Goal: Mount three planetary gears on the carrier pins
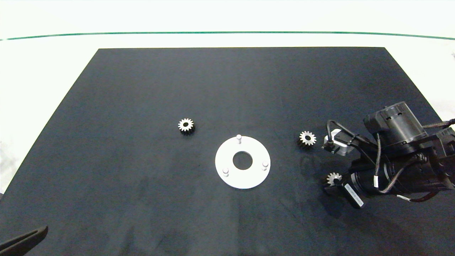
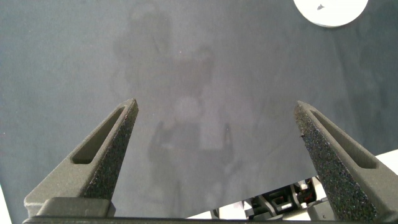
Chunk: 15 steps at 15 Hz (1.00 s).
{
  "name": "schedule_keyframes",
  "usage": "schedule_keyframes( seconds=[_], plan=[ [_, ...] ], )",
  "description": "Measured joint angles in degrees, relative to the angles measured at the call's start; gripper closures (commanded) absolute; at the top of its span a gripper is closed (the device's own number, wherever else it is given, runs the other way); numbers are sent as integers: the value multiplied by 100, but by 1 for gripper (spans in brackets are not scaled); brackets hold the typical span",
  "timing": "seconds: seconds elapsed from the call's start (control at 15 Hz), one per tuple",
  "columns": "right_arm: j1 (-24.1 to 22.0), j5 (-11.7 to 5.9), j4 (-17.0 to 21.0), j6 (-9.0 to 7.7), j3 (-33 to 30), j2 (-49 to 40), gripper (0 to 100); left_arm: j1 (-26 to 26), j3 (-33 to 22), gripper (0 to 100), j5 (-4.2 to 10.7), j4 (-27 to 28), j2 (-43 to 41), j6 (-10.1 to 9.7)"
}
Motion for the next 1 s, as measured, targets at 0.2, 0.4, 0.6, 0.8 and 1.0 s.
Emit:
schedule_keyframes(
  seconds=[0.2,0.4,0.6,0.8,1.0],
  plan=[
    [0,0,22,-9,18,-11,75,0,13,0,0,7,0,0],
    [50,11,51,-29,41,-94,75,0,55,0,2,9,0,0],
    [201,-15,62,-30,9,-308,75,0,99,0,0,9,-16,0],
    [375,-63,250,-27,-271,-450,75,0,101,0,-2,9,-40,0],
    [649,-83,647,39,-852,-438,75,-7,94,0,2,11,-99,0]
  ],
)
